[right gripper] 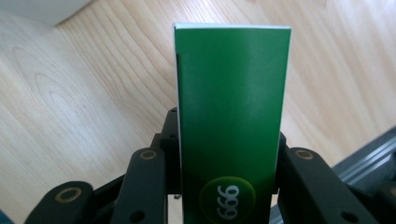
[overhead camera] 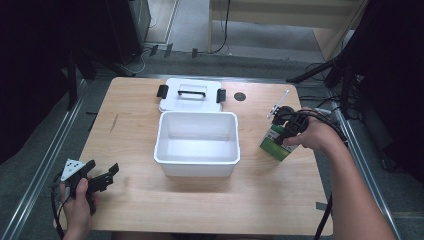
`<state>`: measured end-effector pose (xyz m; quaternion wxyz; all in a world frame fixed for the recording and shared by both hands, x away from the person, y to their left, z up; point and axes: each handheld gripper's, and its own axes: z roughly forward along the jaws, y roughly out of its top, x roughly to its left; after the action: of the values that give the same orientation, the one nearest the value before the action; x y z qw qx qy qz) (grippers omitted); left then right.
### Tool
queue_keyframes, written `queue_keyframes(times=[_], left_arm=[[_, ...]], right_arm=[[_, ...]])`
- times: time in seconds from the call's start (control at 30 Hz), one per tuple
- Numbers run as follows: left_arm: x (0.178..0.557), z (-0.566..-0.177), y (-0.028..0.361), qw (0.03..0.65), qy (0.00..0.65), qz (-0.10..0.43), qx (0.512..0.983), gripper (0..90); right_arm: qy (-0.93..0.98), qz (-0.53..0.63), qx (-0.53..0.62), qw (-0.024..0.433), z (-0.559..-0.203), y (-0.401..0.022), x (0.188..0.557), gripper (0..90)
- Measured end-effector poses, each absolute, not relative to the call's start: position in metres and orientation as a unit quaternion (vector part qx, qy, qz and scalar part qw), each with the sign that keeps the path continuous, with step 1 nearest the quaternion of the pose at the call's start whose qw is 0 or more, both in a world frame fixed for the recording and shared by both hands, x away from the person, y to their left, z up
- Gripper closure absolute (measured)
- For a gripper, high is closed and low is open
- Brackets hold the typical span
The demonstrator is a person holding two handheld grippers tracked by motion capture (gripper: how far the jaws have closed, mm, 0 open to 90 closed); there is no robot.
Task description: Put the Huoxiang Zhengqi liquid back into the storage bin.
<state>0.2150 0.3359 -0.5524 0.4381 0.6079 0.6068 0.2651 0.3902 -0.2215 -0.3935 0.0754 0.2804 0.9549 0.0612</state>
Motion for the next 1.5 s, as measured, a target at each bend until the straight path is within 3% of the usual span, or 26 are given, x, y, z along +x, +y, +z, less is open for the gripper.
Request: queue_keyframes(times=[0.5,1.5], left_arm=[[0.215,-0.553,0.336,0.439,0.608,0.265,0.606,8.8],[0.216,-0.553,0.336,0.439,0.608,0.264,0.607,8.8]], right_arm=[[0.980,0.081,0.154,0.093,-0.367,-0.220,0.385,64.6],[0.991,0.072,0.065,0.093,-0.311,-0.197,0.377,64.9]])
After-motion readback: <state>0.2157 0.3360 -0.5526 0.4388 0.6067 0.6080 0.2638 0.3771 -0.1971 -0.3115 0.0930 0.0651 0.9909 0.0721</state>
